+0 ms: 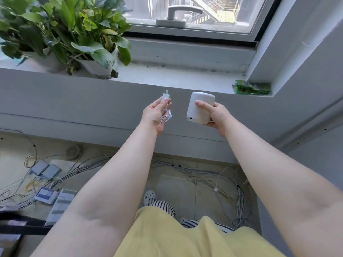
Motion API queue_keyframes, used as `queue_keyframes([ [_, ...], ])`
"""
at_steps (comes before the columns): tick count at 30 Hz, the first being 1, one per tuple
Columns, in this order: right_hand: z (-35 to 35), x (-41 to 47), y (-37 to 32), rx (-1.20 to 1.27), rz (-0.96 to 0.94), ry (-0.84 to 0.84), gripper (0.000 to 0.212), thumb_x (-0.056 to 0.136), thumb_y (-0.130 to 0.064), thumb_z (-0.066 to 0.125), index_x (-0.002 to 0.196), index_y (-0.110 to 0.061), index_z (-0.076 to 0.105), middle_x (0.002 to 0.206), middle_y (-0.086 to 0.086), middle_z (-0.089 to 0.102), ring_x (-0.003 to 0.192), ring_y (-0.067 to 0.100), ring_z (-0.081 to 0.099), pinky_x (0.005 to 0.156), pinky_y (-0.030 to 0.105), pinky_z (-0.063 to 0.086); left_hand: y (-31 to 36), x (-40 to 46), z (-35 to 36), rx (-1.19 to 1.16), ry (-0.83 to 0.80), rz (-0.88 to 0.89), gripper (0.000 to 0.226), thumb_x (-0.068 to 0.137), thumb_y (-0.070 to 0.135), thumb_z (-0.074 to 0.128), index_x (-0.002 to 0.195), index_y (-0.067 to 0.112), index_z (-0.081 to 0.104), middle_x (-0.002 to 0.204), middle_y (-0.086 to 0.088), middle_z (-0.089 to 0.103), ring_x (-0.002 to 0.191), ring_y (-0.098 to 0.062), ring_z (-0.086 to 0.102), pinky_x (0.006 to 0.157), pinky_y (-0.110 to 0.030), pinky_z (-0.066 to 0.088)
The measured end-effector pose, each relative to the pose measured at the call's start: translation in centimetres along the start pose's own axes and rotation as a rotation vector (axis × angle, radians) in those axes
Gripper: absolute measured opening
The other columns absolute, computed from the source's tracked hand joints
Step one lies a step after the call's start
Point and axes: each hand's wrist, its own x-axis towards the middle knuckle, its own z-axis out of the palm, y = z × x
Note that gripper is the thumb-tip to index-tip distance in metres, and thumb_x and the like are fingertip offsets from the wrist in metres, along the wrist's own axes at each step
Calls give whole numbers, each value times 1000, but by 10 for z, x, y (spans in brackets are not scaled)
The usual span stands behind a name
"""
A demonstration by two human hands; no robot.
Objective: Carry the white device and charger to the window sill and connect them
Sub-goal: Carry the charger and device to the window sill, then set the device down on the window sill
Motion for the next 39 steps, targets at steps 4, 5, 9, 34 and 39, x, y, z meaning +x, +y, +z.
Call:
queue_keyframes([
  [4, 7, 25, -13, 14, -7, -14, 49, 76, -41, 74, 116, -17, 58, 104, -3, 67, 91, 13, 66, 66, 23, 55, 11, 31, 4, 3, -1, 3, 40, 86, 6, 63, 126, 2, 57, 89, -5, 68, 90, -15, 64, 81, -28, 46],
  [5, 9, 34, -17, 16, -9, -11, 49, 76, -41, 74, 116, -17, 58, 105, -3, 66, 92, 12, 66, 66, 23, 55, 15, 40, 5, 6, -4, 3, 41, 86, 7, 63, 127, 2, 56, 91, -5, 67, 91, -15, 64, 87, -28, 48],
  [9, 16, 68, -32, 35, -23, 19, 51, 75, -42, 75, 118, -19, 57, 112, -1, 66, 99, 16, 66, 72, 27, 55, 33, 78, 11, 5, -10, 14, 47, 88, 5, 60, 133, 2, 49, 94, -5, 66, 92, -16, 64, 91, -28, 49],
  [34, 44, 193, -64, -64, -259, 182, 69, 68, 0, 81, 123, -23, 47, 111, -10, 61, 99, 3, 59, 78, 16, 47, 97, 222, 33, 122, -72, -24, 47, 87, 9, 63, 132, 6, 54, 107, -5, 68, 81, -8, 62, 78, -20, 49],
  [39, 36, 198, -64, -31, -268, 147, 77, 59, -9, 83, 127, -20, 48, 116, -6, 61, 105, 6, 60, 80, 18, 48, 95, 218, 36, 97, -74, -31, 45, 88, 8, 61, 132, 7, 54, 115, -8, 66, 91, -9, 65, 85, -18, 49],
])
